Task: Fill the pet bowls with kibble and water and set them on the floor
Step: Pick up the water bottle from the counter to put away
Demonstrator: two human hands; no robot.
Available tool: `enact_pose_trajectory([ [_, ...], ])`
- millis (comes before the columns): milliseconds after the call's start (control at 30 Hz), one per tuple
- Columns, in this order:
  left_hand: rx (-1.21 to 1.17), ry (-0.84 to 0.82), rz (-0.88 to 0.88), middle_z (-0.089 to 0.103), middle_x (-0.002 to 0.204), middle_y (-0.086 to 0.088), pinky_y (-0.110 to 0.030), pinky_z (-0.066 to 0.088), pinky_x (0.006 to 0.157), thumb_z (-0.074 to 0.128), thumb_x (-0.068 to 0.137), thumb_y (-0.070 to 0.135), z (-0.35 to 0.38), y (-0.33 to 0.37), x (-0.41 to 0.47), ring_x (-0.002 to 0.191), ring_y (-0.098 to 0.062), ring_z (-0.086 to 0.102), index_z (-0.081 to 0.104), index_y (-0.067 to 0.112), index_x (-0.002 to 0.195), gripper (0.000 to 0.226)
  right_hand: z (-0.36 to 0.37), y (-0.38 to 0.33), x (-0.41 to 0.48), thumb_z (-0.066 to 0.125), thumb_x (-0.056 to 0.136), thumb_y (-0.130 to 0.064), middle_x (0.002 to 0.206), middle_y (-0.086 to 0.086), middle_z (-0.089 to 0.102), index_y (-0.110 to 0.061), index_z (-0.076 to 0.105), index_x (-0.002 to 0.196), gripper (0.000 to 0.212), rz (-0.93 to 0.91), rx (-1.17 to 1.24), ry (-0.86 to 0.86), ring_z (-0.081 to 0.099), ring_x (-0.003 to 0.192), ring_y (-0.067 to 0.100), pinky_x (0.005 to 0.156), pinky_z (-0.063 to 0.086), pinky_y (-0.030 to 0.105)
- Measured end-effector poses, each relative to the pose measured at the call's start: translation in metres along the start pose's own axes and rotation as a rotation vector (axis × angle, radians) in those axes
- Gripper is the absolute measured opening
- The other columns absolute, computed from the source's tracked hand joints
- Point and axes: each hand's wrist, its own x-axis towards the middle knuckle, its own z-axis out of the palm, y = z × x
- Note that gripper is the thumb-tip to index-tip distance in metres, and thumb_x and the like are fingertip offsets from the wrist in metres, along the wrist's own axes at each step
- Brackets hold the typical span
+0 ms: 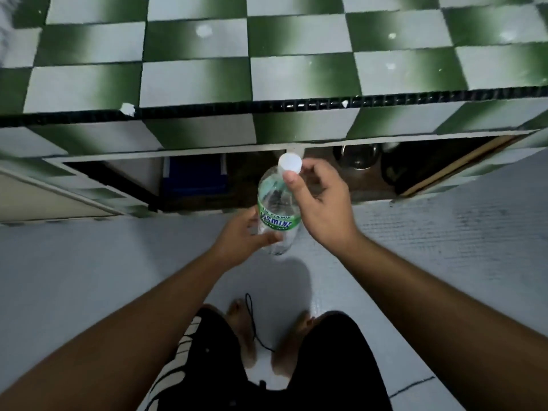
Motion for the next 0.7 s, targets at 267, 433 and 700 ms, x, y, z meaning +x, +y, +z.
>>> enact_pose_trajectory([
  [267, -0.015, 0.114, -0.056, 0.068, 0.127, 0.020, -0.026, 0.045, 0.103, 0.089, 0.071, 0.043, -0.013, -0.180, 0.115, 0.121, -0.002, 0.060, 0.066, 0.043, 0.123, 0.057, 0.129, 0.180, 0.040, 0.061, 0.091, -0.053, 0.105, -0.004, 0.062, -0.019, 0.067, 0.110, 0.039, -0.038, -0.037, -0.091, 0.059, 0.097, 0.001, 0.081, 0.047, 0.015],
  [433, -0.041, 0.186, -0.020, 0.073, 0.118, 0.015, -0.041, 0.051, 0.106, 0.091, 0.073, 0.027, -0.022, -0.251, 0.212, 0.117, -0.010, 0.065, 0.071, 0.034, 0.115, 0.047, 0.191, 0.273, 0.092, 0.058, 0.090, -0.062, 0.110, -0.005, 0.063, -0.032, 0.062, 0.112, 0.038, -0.084, -0.022, -0.067, 0.064, 0.104, 0.008, 0.087, 0.056, 0.040],
  [700, -0.031, 0.246, 0.117, 0.067, 0.121, 0.013, -0.015, 0.052, 0.086, 0.086, 0.078, 0.018, -0.038, -0.265, 0.325, 0.108, 0.000, 0.062, 0.060, 0.016, 0.132, 0.060, 0.225, 0.327, 0.171, 0.059, 0.093, -0.054, 0.113, -0.002, 0.061, -0.021, 0.063, 0.113, 0.038, -0.122, -0.018, 0.048, 0.059, 0.106, 0.008, 0.094, 0.051, 0.030],
])
